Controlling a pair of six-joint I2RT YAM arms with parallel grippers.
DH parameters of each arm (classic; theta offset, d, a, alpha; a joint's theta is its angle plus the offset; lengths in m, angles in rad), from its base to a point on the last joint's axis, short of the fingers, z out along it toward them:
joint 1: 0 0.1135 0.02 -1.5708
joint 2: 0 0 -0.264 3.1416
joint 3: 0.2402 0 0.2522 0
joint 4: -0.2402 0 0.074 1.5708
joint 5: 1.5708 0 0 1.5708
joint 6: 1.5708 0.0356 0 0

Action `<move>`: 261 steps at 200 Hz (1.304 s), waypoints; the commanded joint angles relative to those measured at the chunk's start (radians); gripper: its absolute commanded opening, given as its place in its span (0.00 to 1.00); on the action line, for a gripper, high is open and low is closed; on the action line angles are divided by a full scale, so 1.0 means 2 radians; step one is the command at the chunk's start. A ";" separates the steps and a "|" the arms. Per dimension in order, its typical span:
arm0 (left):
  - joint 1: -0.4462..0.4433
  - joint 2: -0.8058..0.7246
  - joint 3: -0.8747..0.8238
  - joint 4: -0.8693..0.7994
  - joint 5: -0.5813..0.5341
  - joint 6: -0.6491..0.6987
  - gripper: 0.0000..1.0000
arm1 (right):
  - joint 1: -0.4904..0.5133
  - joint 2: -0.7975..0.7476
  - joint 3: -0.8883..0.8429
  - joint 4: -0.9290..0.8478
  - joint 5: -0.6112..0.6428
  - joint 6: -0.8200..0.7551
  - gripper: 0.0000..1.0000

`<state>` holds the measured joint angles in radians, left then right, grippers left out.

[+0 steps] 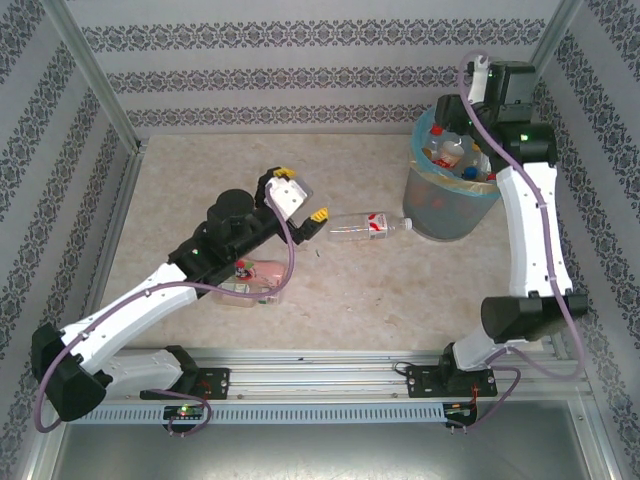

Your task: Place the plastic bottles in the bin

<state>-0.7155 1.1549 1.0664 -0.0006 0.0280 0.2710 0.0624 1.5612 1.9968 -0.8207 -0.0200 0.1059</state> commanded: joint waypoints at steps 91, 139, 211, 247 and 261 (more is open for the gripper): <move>0.064 0.102 0.057 -0.311 0.092 -0.010 0.82 | 0.190 -0.207 -0.257 0.133 0.019 0.016 0.53; 0.063 0.254 0.117 -0.185 0.152 0.074 0.85 | 0.189 -0.285 -0.321 0.149 0.051 0.014 0.53; 0.063 0.465 0.301 -0.188 0.180 0.116 0.87 | 0.183 -0.358 -0.340 0.127 0.092 -0.009 0.53; 0.062 0.521 0.363 -0.230 0.206 0.135 0.84 | 0.182 -0.365 -0.343 0.122 0.098 -0.006 0.53; 0.061 0.535 0.374 -0.239 0.208 0.140 0.83 | 0.182 -0.363 -0.344 0.124 0.095 -0.003 0.52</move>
<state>-0.5934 2.1872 1.7554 -0.4095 0.3920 0.4961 0.4339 0.8356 1.3193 -0.5682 0.1459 0.1013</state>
